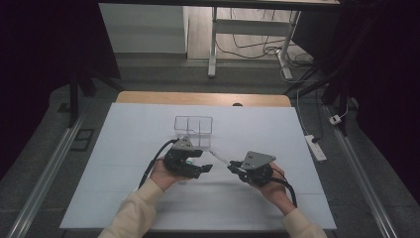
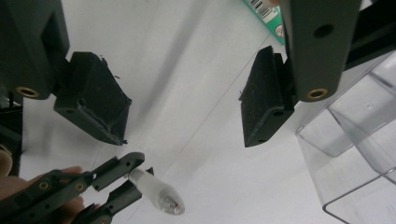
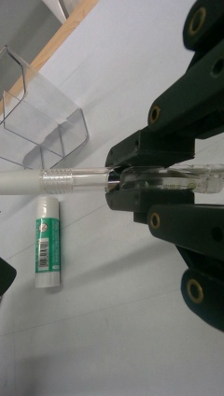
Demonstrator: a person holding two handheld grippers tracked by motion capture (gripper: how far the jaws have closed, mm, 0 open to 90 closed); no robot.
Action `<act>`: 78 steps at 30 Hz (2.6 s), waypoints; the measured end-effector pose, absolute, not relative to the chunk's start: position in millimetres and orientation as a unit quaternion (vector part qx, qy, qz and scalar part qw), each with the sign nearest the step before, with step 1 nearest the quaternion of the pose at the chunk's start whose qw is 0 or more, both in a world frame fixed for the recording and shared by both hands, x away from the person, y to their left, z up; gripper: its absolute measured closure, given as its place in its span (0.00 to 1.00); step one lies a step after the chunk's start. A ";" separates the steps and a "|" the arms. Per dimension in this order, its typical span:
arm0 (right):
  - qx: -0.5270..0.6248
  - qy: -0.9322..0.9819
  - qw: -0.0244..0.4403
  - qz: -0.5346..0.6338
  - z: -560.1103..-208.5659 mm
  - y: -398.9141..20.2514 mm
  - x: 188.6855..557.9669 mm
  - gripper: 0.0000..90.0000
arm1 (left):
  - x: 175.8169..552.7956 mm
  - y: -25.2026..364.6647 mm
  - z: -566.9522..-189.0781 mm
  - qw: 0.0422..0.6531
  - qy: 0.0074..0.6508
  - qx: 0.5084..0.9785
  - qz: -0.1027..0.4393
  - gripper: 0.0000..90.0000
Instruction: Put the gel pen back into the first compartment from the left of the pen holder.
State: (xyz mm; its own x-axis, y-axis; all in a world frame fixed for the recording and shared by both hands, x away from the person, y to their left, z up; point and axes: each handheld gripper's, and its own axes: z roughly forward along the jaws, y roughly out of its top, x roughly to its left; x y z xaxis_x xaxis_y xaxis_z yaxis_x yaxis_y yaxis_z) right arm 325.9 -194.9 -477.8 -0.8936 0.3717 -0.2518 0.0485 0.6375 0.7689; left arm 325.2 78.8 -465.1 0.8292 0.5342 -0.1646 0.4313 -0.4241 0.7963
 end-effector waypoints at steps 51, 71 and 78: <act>0.102 0.891 0.192 0.399 -492.9 -181.4 321.8 0.87 | 329.8 67.2 -467.8 0.506 0.272 0.819 -0.002 0.85; 0.131 0.877 0.170 0.430 -487.5 -189.7 324.9 0.65 | 322.6 73.5 -458.2 0.520 0.249 0.816 0.028 0.89; 0.160 0.866 0.174 0.441 -483.2 -198.0 326.1 0.54 | 322.7 85.2 -451.8 0.524 0.257 0.811 0.042 0.89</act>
